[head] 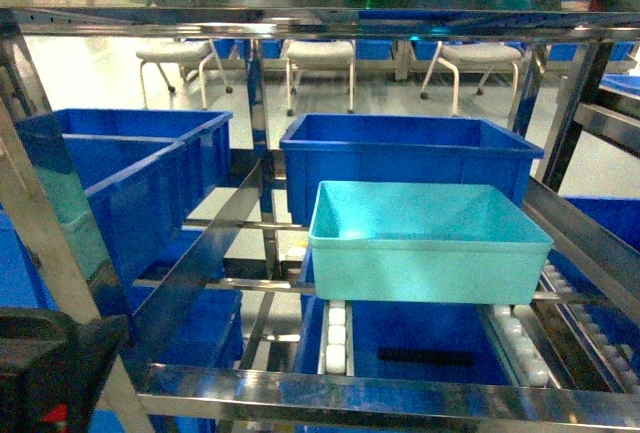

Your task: Organize blue bins on left shelf correctly

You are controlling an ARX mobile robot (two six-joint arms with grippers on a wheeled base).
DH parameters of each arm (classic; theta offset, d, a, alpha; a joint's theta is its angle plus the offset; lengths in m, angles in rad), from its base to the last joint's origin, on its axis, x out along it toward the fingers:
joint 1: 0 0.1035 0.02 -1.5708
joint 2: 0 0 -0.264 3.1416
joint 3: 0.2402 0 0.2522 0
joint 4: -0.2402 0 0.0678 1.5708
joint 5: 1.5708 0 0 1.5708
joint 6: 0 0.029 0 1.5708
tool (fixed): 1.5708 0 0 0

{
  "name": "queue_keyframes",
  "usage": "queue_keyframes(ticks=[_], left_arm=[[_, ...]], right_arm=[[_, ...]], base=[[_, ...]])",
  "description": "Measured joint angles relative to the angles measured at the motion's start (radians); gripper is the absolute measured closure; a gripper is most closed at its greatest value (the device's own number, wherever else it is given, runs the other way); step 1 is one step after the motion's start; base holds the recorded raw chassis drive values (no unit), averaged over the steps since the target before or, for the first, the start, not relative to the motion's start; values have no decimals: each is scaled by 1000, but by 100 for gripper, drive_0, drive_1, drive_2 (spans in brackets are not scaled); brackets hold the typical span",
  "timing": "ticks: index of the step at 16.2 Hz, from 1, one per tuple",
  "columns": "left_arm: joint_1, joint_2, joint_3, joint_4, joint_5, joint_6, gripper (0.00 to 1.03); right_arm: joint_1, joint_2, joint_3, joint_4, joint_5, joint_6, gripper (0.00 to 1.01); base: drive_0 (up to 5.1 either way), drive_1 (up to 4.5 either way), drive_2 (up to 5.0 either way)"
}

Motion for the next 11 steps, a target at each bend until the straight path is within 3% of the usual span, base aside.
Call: queue_keyframes(ticks=[2,3,4,5,6,7,8,9,10,11], left_arm=[[-4,-19,0,0,-41,0,5],[-3,-11,-3,9,-45,4,5],[12,0,-113,349,-80,84,16],[69,-51,-238,557,-53,179,29],[132,-130,-297,669,-11,237,41],[185,-211,-295,657,41,270,54],[232,-277,-299,607,91,284,67],[276,-302,-331,642,135,294,80],[316,-338,-337,573,177,299,92],[352,-389,-337,531,216,300,101]], right_arm=[[0,0,4,-3,-6,-6,3],[5,17,-28,124,16,13,8],[28,-1,-91,276,66,56,20],[49,-48,-131,314,87,80,33],[64,-85,-138,300,106,94,46],[82,-119,-150,276,116,100,59],[129,-158,-165,246,181,103,72],[180,-189,-178,225,212,104,83],[191,-225,-183,203,215,104,97],[188,-257,-189,180,225,107,99]], base=[[0,0,0],[0,0,0],[0,0,0],[0,0,0],[0,0,0],[0,0,0],[0,0,0],[0,0,0],[0,0,0],[0,0,0]])
